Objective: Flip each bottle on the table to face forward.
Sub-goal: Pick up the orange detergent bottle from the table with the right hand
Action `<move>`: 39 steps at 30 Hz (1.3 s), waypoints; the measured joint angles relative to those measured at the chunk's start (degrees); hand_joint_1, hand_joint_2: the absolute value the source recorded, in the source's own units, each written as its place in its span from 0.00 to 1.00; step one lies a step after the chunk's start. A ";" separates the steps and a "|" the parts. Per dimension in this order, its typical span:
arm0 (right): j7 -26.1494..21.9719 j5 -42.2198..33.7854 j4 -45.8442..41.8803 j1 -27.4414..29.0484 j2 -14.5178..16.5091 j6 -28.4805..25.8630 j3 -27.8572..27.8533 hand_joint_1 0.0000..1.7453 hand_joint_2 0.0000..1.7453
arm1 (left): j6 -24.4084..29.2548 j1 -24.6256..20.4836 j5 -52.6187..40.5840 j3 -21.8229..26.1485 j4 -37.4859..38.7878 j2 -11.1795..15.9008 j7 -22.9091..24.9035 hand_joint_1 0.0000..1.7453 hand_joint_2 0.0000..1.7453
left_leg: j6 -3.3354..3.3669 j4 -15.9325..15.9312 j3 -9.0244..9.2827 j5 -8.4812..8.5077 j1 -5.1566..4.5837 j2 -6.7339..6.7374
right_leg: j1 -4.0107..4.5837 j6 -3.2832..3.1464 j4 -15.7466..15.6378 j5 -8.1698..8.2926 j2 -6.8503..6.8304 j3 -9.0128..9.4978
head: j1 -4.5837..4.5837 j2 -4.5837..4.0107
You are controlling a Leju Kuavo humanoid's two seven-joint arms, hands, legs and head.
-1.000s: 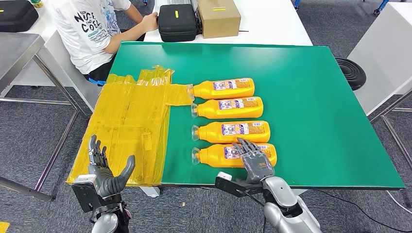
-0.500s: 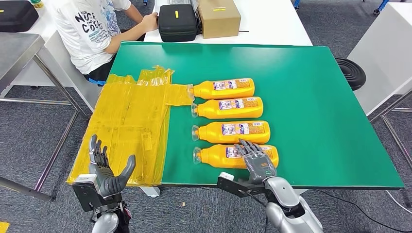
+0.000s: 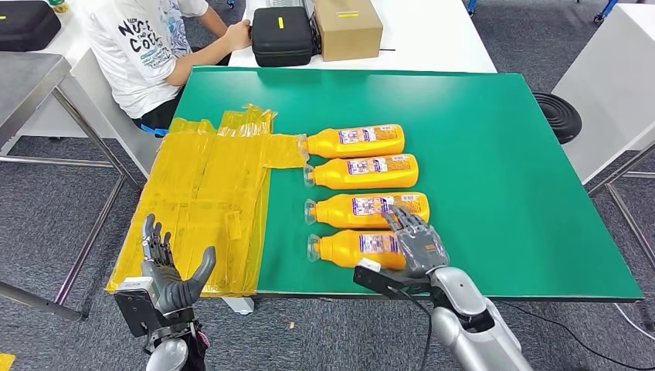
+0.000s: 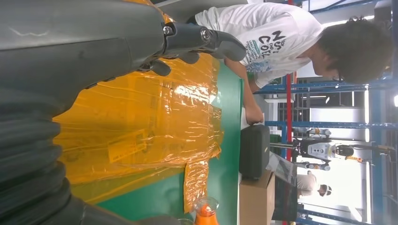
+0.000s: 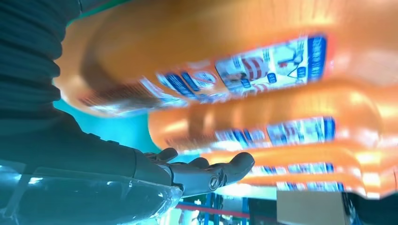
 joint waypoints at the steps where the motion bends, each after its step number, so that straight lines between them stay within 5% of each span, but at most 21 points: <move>1: -0.01 -0.11 0.12 -0.45 0.02 0.01 0.03 0.00 1.00 | 0.00 0.02 0.01 0.02 0.00 -0.04 0.00 0.00 1.00 | 0.00 0.00 0.00 0.00 0.00 0.00 | 0.00 0.00 0.00 0.00 0.00 0.00 | 0.01 0.00; 15: -1.21 -4.52 4.23 -2.13 0.04 0.86 -0.20 0.00 1.00 | 0.96 0.94 0.01 0.11 0.00 -0.16 -0.24 0.00 1.00 | 0.00 0.00 0.00 -0.02 0.00 -0.01 | 0.00 0.00 -0.01 -0.01 -0.01 -0.01 | 0.00 0.00; 39: 0.81 -1.44 0.24 3.73 0.11 2.02 -1.43 0.00 1.00 | 1.05 1.08 0.25 -0.26 0.00 -0.14 -0.08 0.00 1.00 | 0.01 0.00 0.03 -0.02 0.00 -0.02 | -0.01 0.01 -0.01 -0.01 -0.02 0.01 | 0.01 0.00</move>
